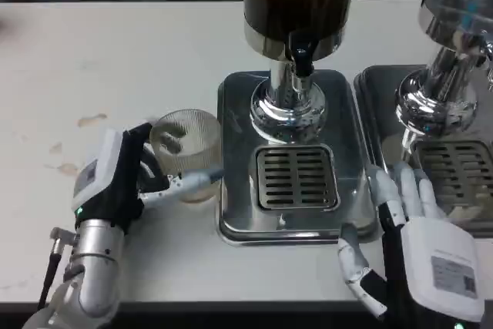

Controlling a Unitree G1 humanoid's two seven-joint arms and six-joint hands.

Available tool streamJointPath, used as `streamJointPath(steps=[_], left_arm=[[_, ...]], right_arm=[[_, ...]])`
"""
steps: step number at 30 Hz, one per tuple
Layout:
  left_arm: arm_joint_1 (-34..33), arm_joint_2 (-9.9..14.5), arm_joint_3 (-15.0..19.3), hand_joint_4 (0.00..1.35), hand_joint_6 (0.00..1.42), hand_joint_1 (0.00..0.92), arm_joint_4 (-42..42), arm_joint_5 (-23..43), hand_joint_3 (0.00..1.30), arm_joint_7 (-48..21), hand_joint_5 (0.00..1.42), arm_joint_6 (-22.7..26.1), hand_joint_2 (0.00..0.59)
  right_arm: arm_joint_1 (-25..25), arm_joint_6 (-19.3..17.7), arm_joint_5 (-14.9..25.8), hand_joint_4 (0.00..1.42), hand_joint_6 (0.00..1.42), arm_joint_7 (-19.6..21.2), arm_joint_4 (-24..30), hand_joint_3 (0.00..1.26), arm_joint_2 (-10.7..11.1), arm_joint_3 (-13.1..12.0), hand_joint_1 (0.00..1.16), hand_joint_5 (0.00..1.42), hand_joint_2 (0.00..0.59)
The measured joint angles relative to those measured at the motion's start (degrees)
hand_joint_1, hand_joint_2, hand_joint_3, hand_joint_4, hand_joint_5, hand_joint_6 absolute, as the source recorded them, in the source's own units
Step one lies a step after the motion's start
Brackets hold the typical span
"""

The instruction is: Grasp the cup under the faucet to collect the drink, then remove the cup.

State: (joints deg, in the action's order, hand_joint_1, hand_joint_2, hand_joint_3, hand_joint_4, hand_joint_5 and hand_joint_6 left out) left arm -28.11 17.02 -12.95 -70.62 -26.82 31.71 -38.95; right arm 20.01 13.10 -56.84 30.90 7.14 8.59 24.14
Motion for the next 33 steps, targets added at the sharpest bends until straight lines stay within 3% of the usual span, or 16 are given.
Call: streamJointPath(steps=[9,19,27,33], left_arm=[[0.1,0.0,0.2,1.03,1.2,0.576,0.3,-0.8,0.87,4.0,1.13,-0.1,0.0],[0.2,0.8,-0.1,1.03,1.22,0.567,4.1,-2.0,0.88,5.8,1.13,-4.2,0.0],[-0.2,0.7,-3.5,1.04,1.24,0.551,5.2,-5.1,0.89,3.5,1.14,-5.3,0.003],[-3.1,-0.8,-5.6,1.05,1.24,0.55,4.0,-6.7,0.89,2.4,1.14,-4.8,0.002]], right_arm=[[-0.6,-0.1,0.0,0.0,0.18,0.0,-0.1,0.11,0.0,-0.2,0.32,0.02,0.496],[-0.7,-0.1,0.0,0.0,0.19,0.1,-0.1,0.11,0.1,-0.8,0.32,0.02,0.496],[-0.8,-0.1,0.0,0.0,0.19,0.9,-0.1,0.11,-0.3,-1.0,0.32,0.02,0.496],[-0.5,-0.1,-0.1,0.0,0.19,1.6,-0.1,0.11,-0.9,-1.1,0.32,0.01,0.496]])
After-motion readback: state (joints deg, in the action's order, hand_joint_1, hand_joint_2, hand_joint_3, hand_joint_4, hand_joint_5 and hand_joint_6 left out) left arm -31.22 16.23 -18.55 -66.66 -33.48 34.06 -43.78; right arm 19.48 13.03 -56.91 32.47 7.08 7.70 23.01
